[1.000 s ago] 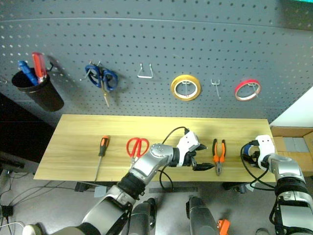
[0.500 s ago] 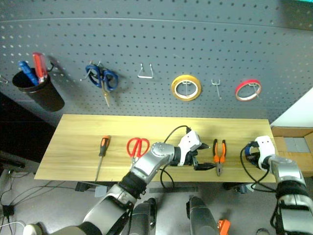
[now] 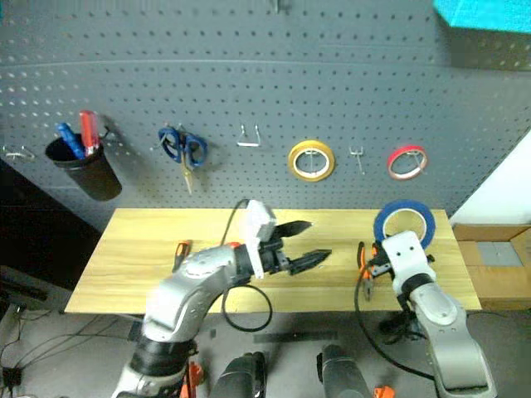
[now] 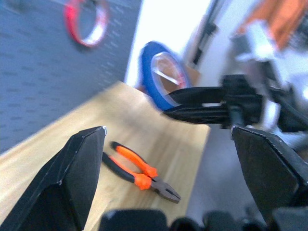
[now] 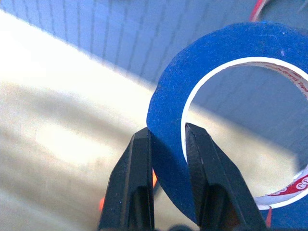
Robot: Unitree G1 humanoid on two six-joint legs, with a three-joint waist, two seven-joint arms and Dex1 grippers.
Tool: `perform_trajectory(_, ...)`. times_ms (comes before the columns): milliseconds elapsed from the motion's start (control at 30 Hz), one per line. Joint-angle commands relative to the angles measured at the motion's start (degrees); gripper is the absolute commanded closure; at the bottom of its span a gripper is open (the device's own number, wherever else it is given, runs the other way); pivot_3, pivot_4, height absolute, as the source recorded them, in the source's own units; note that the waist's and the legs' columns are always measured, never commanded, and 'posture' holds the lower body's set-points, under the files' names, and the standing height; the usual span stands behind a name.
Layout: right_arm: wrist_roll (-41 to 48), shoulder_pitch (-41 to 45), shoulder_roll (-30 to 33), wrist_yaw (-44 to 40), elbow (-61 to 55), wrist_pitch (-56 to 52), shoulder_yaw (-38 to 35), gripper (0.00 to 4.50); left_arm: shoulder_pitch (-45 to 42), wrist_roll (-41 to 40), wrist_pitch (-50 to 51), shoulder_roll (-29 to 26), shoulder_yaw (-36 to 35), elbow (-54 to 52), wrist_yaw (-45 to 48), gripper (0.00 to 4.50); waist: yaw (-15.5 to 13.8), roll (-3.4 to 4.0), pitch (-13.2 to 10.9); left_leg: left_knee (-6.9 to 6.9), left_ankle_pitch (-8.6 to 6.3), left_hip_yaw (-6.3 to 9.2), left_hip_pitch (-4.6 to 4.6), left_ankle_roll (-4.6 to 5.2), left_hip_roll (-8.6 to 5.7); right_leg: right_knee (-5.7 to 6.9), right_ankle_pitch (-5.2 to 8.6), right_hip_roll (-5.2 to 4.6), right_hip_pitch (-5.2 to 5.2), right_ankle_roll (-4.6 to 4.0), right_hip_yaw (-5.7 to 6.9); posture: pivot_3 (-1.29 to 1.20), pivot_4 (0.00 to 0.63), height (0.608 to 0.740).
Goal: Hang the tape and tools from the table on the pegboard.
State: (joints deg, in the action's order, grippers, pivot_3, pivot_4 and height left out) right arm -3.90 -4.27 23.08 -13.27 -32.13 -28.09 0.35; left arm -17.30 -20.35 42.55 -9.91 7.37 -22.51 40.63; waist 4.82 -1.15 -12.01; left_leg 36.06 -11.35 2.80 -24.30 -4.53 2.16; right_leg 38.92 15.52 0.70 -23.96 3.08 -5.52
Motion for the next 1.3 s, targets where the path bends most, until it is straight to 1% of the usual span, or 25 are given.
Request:
perform_trajectory(33,-4.48,1.52,0.38,2.3,-1.65,8.45,1.7,4.11,1.44,-2.77,2.61,-0.42,-3.16,-6.74,-4.27,0.0,0.09,-0.27,0.87,0.02,0.03,0.0,0.12,0.05,-0.02,-0.01,-0.02,0.0,0.15,0.01,-0.01,-0.04,0.063,0.74)
perform_trajectory(133,-6.39,3.68,1.38,1.35,2.36,15.96,3.84,4.11,2.39,-2.68,2.38,-0.35,-4.32,-7.1,-7.57,0.0,0.1,-0.66,2.32,0.02,0.04,0.02,0.57,0.08,-0.06,-0.14,0.14,0.0,0.63,-0.31,-0.03,-0.02,0.051,0.74)
perform_trajectory(200,-5.71,8.76,0.98,-0.68,9.68,21.25,6.07,4.11,2.3,-1.3,-0.27,0.07,-5.01,-4.48,-9.8,0.0,0.1,-0.94,3.2,0.02,0.04,0.01,0.68,0.09,-0.06,-0.17,0.15,0.0,0.75,-0.32,-0.05,-0.01,0.043,0.74)
perform_trajectory(233,-5.31,10.5,0.81,-1.37,12.36,23.13,6.43,4.11,2.02,-0.82,-1.22,0.18,-4.84,-3.45,-10.5,0.0,0.18,-1.0,3.57,0.01,0.04,0.0,0.73,0.09,-0.06,-0.17,0.14,0.0,0.79,-0.32,-0.06,0.0,0.041,0.74)
perform_trajectory(333,-2.81,19.72,0.18,-5.92,24.37,27.53,7.34,4.11,-0.75,0.71,-4.86,0.46,-3.18,1.32,-10.93,0.0,0.08,-1.07,3.97,0.0,0.05,-0.04,0.9,0.11,-0.06,-0.11,0.06,0.02,0.91,-0.31,-0.1,0.02,0.032,0.74)
perform_trajectory(400,-1.2,23.49,0.39,-9.24,30.01,28.76,7.68,4.11,-2.2,1.01,-6.22,0.83,-2.69,3.16,-11.21,0.0,-0.06,-1.04,4.06,-0.01,0.09,-0.03,0.92,0.17,-0.07,-0.05,0.02,0.03,0.91,-0.31,-0.1,0.03,0.028,0.74)
perform_trajectory(467,1.88,27.12,-0.54,-11.35,35.01,27.71,6.02,4.11,-3.24,0.97,-7.13,0.88,-2.54,4.08,-11.39,0.0,-0.35,-1.04,4.14,-0.04,0.09,-0.01,0.91,0.18,-0.07,-0.03,-0.11,0.04,0.91,-0.09,-0.09,0.04,0.027,0.74)
perform_trajectory(600,4.25,34.66,-0.03,-14.69,45.2,27.49,4.2,4.11,-3.68,1.09,-8.25,0.62,-2.29,4.61,-11.53,0.0,-1.08,-1.0,4.17,-0.11,0.08,0.03,0.8,0.19,-0.07,-0.05,-0.14,0.04,0.82,-0.16,-0.08,0.06,0.026,0.74)
perform_trajectory(667,4.19,36.61,0.43,-15.37,48.36,27.16,4.12,4.11,-3.53,1.19,-8.59,0.62,-2.07,4.59,-11.76,0.0,-1.45,-0.98,4.18,-0.12,0.08,0.02,0.8,0.19,-0.08,-0.05,-0.27,0.04,0.8,-0.37,-0.08,0.06,0.026,0.74)
perform_trajectory(833,4.36,38.01,0.02,-15.86,51.36,25.54,3.5,4.11,-3.1,1.18,-8.79,0.88,-1.3,3.92,-12.47,0.0,-2.13,-0.95,4.2,-0.08,0.09,0.03,0.81,0.19,-0.07,-0.01,-0.25,0.04,0.81,-0.34,-0.07,0.07,0.031,0.74)
perform_trajectory(900,4.76,37.66,-0.4,-15.8,50.95,24.94,3.22,3.4,-2.8,1.01,-8.84,0.78,-1.01,3.61,-12.68,0.0,-2.17,-0.93,4.22,-0.06,0.09,0.02,0.81,0.2,-0.08,0.01,-0.25,0.04,0.81,-0.33,-0.08,0.08,0.032,0.74)
perform_trajectory(933,4.92,37.48,-0.55,-15.96,50.68,24.7,3.17,3.19,-2.66,0.91,-8.86,0.69,-0.94,3.48,-12.72,0.0,-2.18,-0.9,4.23,-0.06,0.09,0.02,0.81,0.19,-0.07,0.02,-0.26,0.04,0.81,-0.34,-0.09,0.07,0.033,0.74)
perform_trajectory(967,4.9,37.08,-0.61,-15.88,50.2,24.51,3.11,2.84,-2.56,0.94,-8.88,0.65,-0.72,3.45,-12.76,0.0,-2.2,-0.88,4.24,-0.06,0.09,0.02,0.82,0.2,-0.07,0.03,-0.26,0.04,0.81,-0.34,-0.08,0.07,0.034,0.74)
perform_trajectory(1067,4.96,35.4,-0.71,-15.38,48.09,23.66,2.93,2.02,-2.45,0.8,-8.66,0.58,-0.32,3.23,-12.76,0.0,-2.39,-0.87,4.25,-0.06,0.09,0.02,0.82,0.2,-0.08,0.04,-0.25,0.04,0.81,-0.34,-0.08,0.07,0.038,0.74)
perform_trajectory(1100,5.11,34.64,-0.72,-15.23,47.1,23.11,2.73,1.63,-2.45,0.73,-8.55,0.58,-0.22,3.19,-12.75,0.0,-2.54,-0.87,4.25,-0.06,0.09,0.02,0.82,0.2,-0.08,0.04,-0.25,0.04,0.81,-0.33,-0.08,0.07,0.04,0.74)
perform_trajectory(1233,6.13,27.82,-0.25,-15.15,38.13,18.16,2.27,0.26,-0.87,0.32,-7.91,0.12,0.48,2.46,-12.26,0.0,-2.97,-0.86,4.26,-0.06,0.09,0.02,0.82,0.2,-0.07,0.04,-0.24,0.04,0.81,-0.33,-0.09,0.05,0.058,0.74)
perform_trajectory(1267,6.63,25.49,0.01,-15.52,34.72,16.07,2.35,0.04,0.02,0.18,-7.67,-0.2,0.7,1.99,-12.02,0.0,-2.98,-0.85,4.26,-0.07,0.09,0.02,0.82,0.2,-0.08,0.03,-0.24,0.04,0.81,-0.32,-0.1,0.04,0.069,0.74)
perform_trajectory(1300,7.17,22.69,0.36,-15.86,30.77,13.19,2.41,0.04,1.22,0.21,-7.55,-0.71,1.19,1.67,-11.64,0.0,-2.99,-0.83,4.25,-0.08,0.08,0.02,0.83,0.2,-0.07,0.03,-0.16,0.04,0.82,-0.19,-0.1,0.04,0.077,0.74)
